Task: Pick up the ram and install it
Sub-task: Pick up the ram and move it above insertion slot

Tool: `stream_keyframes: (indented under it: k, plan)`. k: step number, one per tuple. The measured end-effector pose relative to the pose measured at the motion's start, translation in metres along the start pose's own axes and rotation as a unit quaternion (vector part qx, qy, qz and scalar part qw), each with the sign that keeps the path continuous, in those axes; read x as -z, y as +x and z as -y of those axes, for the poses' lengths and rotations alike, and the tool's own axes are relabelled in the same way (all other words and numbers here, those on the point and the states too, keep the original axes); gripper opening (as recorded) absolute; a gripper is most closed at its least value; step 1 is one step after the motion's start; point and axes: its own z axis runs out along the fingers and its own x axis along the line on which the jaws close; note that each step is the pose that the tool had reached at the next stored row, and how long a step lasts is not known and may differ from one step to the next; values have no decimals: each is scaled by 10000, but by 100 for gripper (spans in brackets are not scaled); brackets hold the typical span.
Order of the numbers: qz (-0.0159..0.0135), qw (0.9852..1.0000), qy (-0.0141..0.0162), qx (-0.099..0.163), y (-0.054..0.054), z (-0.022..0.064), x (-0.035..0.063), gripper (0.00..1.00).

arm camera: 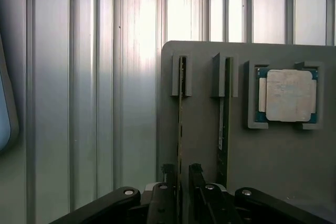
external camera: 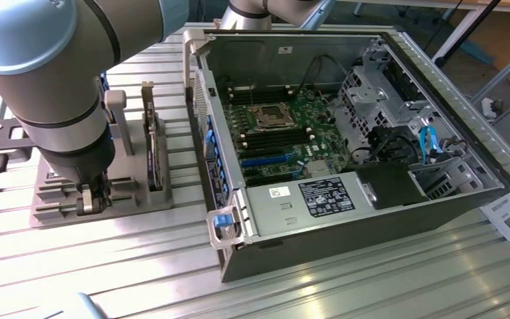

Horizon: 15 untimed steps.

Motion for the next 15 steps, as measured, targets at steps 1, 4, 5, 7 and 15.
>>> stream_keyframes:
  k: [1,4,5,7,15]
  plan:
    - [1,10000,1,0,0,0,-2,25]
    - [0,10000,1,0,0,1,-9,25]
    - [1,10000,1,0,0,1,-12,25]
    - [1,10000,1,0,0,1,-14,25]
    - [1,10000,1,0,0,1,-14,25]
